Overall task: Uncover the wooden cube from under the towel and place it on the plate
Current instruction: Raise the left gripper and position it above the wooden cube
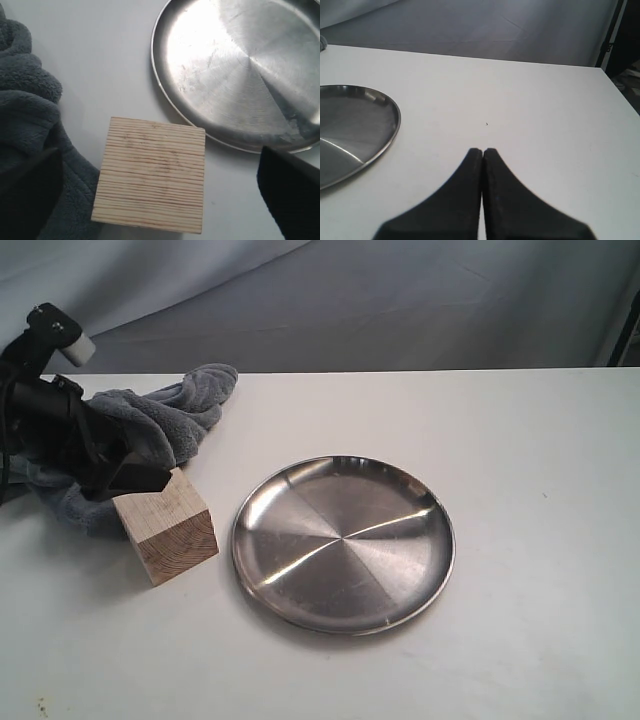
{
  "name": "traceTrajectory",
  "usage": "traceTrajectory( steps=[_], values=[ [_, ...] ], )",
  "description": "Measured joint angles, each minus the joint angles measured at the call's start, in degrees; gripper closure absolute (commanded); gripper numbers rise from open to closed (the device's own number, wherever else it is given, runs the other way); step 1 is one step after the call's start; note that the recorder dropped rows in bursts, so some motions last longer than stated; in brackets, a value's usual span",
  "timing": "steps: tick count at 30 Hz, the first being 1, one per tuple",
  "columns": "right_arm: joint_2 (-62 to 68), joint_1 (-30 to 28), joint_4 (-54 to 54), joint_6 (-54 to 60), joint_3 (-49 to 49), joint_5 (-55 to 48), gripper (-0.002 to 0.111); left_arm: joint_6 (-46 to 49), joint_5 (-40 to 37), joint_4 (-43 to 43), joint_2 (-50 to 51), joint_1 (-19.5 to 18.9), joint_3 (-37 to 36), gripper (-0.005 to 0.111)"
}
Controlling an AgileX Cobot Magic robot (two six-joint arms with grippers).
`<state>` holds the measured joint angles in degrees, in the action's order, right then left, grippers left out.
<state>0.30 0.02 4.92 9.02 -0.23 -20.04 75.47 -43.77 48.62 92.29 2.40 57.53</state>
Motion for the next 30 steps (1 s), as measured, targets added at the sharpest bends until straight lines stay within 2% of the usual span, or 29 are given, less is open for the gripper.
traceTrajectory(
  steps=[6, 30],
  values=[
    [0.0, 0.0, 0.0, 0.0, 0.0, 0.0, 0.108, 0.0, 0.2, 2.6, 0.0, 0.0, 0.0, 0.002],
    [0.0, 0.0, 0.0, 0.0, 0.0, 0.0, 0.108, 0.1, 2.4, 3.1, 0.0, 0.0, 0.0, 0.002]
  ],
)
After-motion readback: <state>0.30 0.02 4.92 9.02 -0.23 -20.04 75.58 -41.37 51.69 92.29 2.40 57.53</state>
